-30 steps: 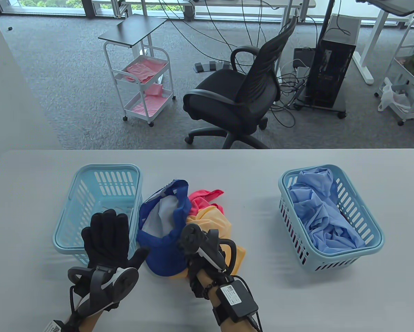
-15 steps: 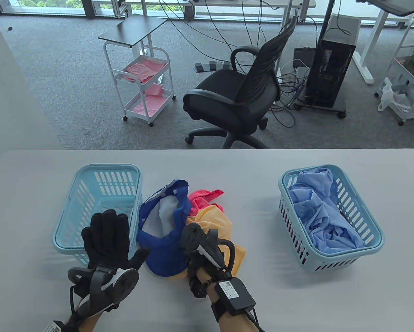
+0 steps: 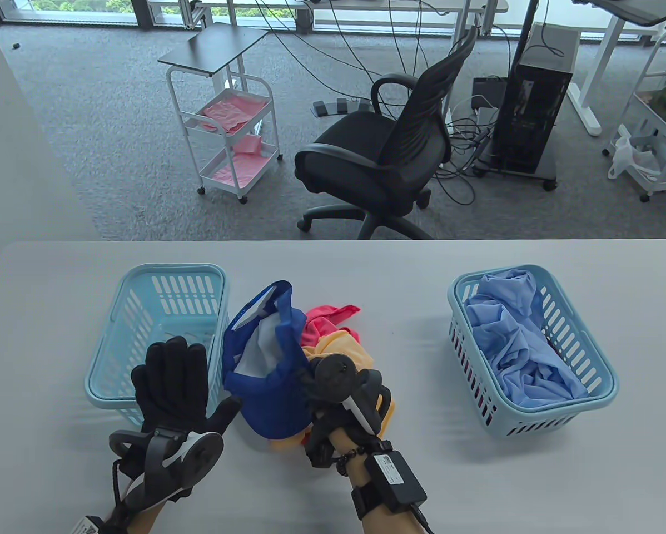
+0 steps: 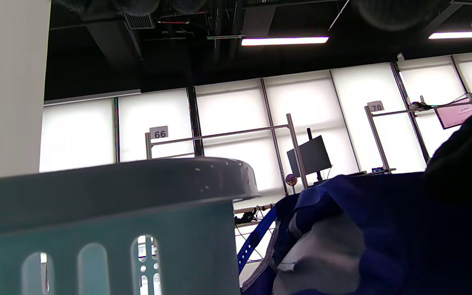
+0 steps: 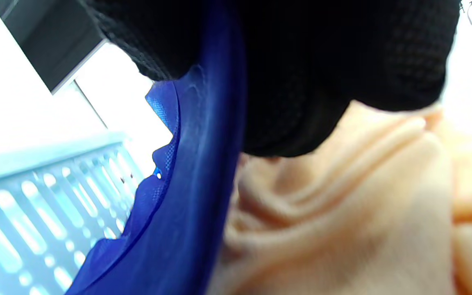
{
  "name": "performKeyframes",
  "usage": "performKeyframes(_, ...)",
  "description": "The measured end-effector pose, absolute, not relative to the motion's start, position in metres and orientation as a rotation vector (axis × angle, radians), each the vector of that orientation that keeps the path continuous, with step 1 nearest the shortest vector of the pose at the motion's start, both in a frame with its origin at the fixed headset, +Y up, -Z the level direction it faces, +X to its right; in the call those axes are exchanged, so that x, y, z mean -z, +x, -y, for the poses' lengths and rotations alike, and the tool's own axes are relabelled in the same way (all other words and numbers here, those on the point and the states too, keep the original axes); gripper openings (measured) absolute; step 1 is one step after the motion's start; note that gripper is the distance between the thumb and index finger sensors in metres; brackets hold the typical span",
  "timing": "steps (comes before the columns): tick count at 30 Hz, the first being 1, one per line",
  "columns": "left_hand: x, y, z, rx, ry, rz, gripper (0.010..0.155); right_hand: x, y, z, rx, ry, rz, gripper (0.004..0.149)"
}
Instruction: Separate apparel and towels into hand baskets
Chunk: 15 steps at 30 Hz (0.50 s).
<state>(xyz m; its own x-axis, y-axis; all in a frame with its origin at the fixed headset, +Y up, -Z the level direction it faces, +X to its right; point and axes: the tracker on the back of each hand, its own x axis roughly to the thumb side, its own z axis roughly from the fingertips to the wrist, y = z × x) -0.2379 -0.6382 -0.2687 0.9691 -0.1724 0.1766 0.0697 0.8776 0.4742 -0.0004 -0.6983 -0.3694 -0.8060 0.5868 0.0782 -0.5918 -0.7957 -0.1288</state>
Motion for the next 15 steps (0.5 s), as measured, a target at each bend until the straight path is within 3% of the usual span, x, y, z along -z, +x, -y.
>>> performKeyframes(9, 0.268, -0.239, 0.637, 0.123, 0.493, 0.218, 0.098, 0.364, 0.042, 0.660, -2.344, -0.036, 0.322, 0.038)
performKeyframes(15, 0.268, -0.239, 0.637, 0.121, 0.497, 0.220, 0.098, 0.361, 0.094, 0.616, -2.308, -0.119, 0.440, 0.038)
